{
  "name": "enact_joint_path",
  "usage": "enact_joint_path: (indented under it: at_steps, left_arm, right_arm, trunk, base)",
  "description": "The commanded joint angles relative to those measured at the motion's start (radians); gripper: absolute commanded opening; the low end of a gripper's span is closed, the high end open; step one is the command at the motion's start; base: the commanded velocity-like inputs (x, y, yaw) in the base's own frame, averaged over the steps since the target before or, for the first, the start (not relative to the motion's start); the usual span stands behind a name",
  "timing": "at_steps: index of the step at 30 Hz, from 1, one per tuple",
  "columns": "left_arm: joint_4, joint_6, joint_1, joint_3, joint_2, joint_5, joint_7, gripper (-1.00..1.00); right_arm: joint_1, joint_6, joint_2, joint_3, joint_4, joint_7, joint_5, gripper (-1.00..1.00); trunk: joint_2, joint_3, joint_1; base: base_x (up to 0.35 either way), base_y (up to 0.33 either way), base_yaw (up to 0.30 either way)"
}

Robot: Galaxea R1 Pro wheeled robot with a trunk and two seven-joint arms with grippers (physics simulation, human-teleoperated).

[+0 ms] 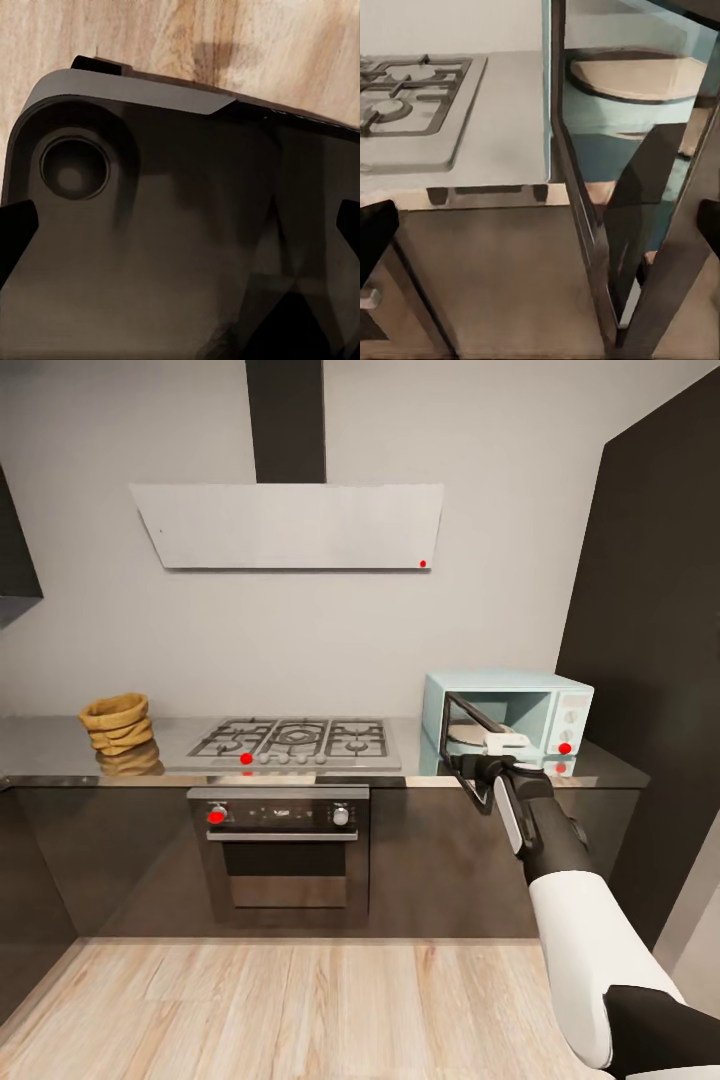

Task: In the kitchen, take the popcorn bag from the countertop, put it into the microwave, and heat it until the popcorn is cooked so the cooked popcorn ends up inside the bag.

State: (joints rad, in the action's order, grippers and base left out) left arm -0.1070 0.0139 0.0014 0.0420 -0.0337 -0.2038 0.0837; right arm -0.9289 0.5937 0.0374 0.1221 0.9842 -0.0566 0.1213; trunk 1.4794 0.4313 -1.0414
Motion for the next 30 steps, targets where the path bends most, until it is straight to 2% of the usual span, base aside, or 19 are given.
enact_joint_path:
  at_steps: [1,2,3,7,8,11,12,15,16,17,18,20,23,25,30]
  left_arm:
    - [-0.001,0.001,0.0,0.004,0.0,-0.006,0.004,1.0]
    - [-0.001,0.001,0.0,0.004,0.0,-0.006,0.004,1.0]
    - [-0.001,0.001,0.0,0.004,0.0,-0.006,0.004,1.0]
    - [-0.001,0.001,0.0,0.004,0.0,-0.006,0.004,1.0]
    - [-0.001,0.001,0.0,0.004,0.0,-0.006,0.004,1.0]
    - [-0.001,0.001,0.0,0.004,0.0,-0.006,0.004,1.0]
    - [-0.001,0.001,0.0,0.004,0.0,-0.006,0.004,1.0]
    - [-0.001,0.001,0.0,0.004,0.0,-0.006,0.004,1.0]
    - [-0.001,0.001,0.0,0.004,0.0,-0.006,0.004,1.0]
    - [0.0,0.001,0.0,0.004,-0.001,-0.006,0.004,1.0]
    - [0.0,0.001,0.0,0.004,-0.001,-0.006,0.004,1.0]
    - [0.0,0.001,0.0,0.004,-0.001,-0.006,0.004,1.0]
    - [0.0,0.001,0.0,0.004,-0.002,-0.006,0.004,1.0]
    - [0.0,0.001,0.0,0.004,-0.002,-0.006,0.004,1.0]
    - [0.0,0.001,0.0,0.004,-0.001,-0.006,0.004,1.0]
  right_arm:
    - [0.015,0.05,-0.047,0.003,0.033,-0.126,0.014,1.0]
    - [0.021,0.054,-0.063,0.003,0.044,-0.153,0.014,1.0]
    - [0.034,0.066,-0.096,0.003,0.068,-0.2,0.014,1.0]
    - [0.089,0.111,-0.18,0.004,0.136,-0.332,0.014,1.0]
    - [0.123,0.116,-0.214,0.004,0.177,-0.393,0.015,1.0]
    - [0.203,0.138,-0.261,0.008,0.264,-0.465,0.015,1.0]
    - [0.248,0.152,-0.28,0.011,0.313,-0.484,0.014,1.0]
    - [0.336,0.161,-0.307,0.014,0.365,-0.505,0.011,1.0]
    - [0.366,0.161,-0.312,0.014,0.369,-0.509,0.01,1.0]
    - [0.489,0.153,-0.305,0.012,0.362,-0.511,0.005,1.0]
    - [0.503,0.152,-0.302,0.011,0.361,-0.51,0.004,1.0]
    - [0.519,0.15,-0.297,0.011,0.344,-0.508,0.003,1.0]
    - [0.526,0.138,-0.261,0.01,0.269,-0.503,0.009,1.0]
    - [0.527,0.121,-0.246,0.01,0.24,-0.501,0.01,1.0]
    - [0.527,0.112,-0.24,0.009,0.225,-0.501,0.008,1.0]
  trunk:
    - [0.001,0.001,0.0]
    - [0.001,0.001,0.0]
    - [0.001,0.001,0.0]
    - [0.001,0.001,0.0]
    - [0.001,0.001,0.0]
    - [0.001,0.001,0.0]
    - [0.001,0.001,0.0]
    - [0.001,0.001,0.0]
    - [0.001,0.001,0.0]
    - [0.001,0.001,0.0]
    - [0.001,0.001,0.0]
    - [0.001,0.001,0.0]
    - [0.001,0.001,0.0]
    - [0.001,0.001,0.0]
    - [0.001,0.001,0.0]
  base:
    - [0.0,0.0,0.0]
    - [0.0,0.0,0.0]
    - [0.0,0.0,0.0]
    - [0.0,0.0,0.0]
    - [0.0,0.0,0.0]
    - [0.0,0.0,0.0]
    - [0.0,0.0,0.0]
    - [0.0,0.0,0.0]
    - [0.0,0.0,0.0]
    - [0.0,0.0,0.0]
    - [0.0,0.0,0.0]
    - [0.0,0.0,0.0]
    - [0.0,0.0,0.0]
    - [0.0,0.0,0.0]
    - [0.0,0.0,0.0]
